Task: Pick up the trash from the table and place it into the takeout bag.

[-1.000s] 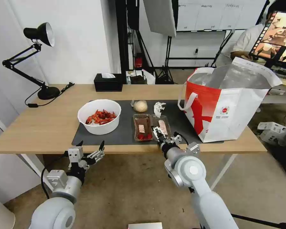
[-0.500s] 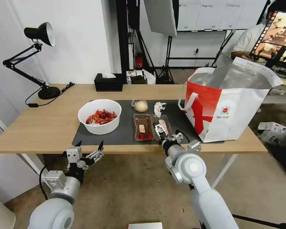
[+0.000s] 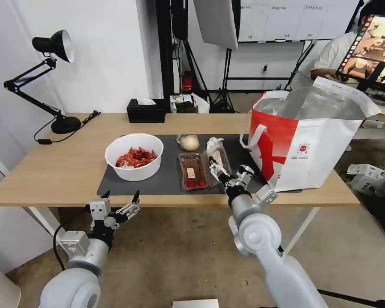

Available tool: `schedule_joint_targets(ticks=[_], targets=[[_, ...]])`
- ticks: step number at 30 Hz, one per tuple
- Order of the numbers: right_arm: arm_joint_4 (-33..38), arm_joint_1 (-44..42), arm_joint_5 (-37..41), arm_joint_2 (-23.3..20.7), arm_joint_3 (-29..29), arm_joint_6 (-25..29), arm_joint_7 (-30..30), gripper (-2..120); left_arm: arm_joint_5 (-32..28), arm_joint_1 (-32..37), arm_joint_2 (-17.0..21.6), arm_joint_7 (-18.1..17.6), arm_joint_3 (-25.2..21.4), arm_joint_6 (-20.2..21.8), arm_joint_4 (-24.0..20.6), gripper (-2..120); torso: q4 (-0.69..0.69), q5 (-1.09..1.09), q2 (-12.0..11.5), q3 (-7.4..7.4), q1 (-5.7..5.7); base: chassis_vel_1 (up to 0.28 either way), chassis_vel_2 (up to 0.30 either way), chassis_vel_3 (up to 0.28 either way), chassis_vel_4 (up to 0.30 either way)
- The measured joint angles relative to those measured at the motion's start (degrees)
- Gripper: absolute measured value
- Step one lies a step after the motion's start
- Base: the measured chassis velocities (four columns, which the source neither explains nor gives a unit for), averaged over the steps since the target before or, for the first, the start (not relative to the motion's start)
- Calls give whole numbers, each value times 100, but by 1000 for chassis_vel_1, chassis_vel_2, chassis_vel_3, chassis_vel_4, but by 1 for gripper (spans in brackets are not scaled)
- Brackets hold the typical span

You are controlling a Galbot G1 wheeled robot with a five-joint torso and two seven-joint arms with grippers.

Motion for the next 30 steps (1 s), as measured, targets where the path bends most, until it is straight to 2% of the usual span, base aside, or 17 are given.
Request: schedule_joint_targets(ticks=[3,4,5,6,7,9,10,12,17,23,26,27,28,29,30], targets=[[-68,142,-1,-22,-112,-180,-198,100,0,17,0,0,-16,-13,-23,100,1,0,0,0,0,0,0,0,0],[-79,179,64,-24,-135,-274,-248,100,0,24,0,0,-20,-38,-26,100,0,0,0,0,0,0,0,0,0],[-94,299,386,-24,-207,-601,-302,100,2,39,0,0,-28,-109,-27,100,0,0,0,0,0,0,0,0,0],[-94,299,386,-24,-207,-601,-302,100,2,39,0,0,-28,-109,-27,100,0,0,0,0,0,0,0,0,0],[-95,407,829,-8,-238,-944,-171,100,2,52,1,-1,-37,-130,-30,100,1,0,0,0,0,0,0,0,0],[-145,613,1750,115,-259,-1232,337,100,2,71,1,-3,-58,-142,-43,100,1,0,0,0,0,0,0,0,0],[-145,613,1750,115,-259,-1232,337,100,2,71,1,-3,-58,-142,-43,100,1,0,0,0,0,0,0,0,0],[-225,744,2558,271,-141,-1293,743,100,3,106,-6,-7,-81,-146,-67,100,2,0,-1,0,0,0,0,0,0],[-235,737,2845,308,-39,-1248,864,100,3,146,-9,-7,-102,-161,-95,100,1,0,0,0,0,0,0,0,0],[-58,722,3125,43,103,-1051,667,100,-23,151,-2,-5,-108,-166,-149,100,0,1,0,0,0,0,0,0,0],[-82,853,2819,-166,54,-1025,440,100,-59,147,-4,3,-95,-166,-168,100,-1,2,0,0,0,0,0,0,0],[-217,1059,1952,-425,-97,-959,-94,100,-109,123,-5,7,-87,-160,-189,100,-1,1,0,0,0,0,0,0,0],[-217,1059,1952,-425,-97,-959,-94,100,-109,123,-5,7,-87,-160,-189,100,-1,1,0,0,0,0,0,0,0],[-344,1205,1338,-585,-211,-911,-494,100,-129,108,-5,8,-84,-155,-198,100,0,1,0,0,0,0,0,0,0],[-638,1541,363,-884,-419,-765,-1211,100,-161,87,-1,11,-80,-142,-214,100,-1,3,0,0,0,0,0,0,0]])
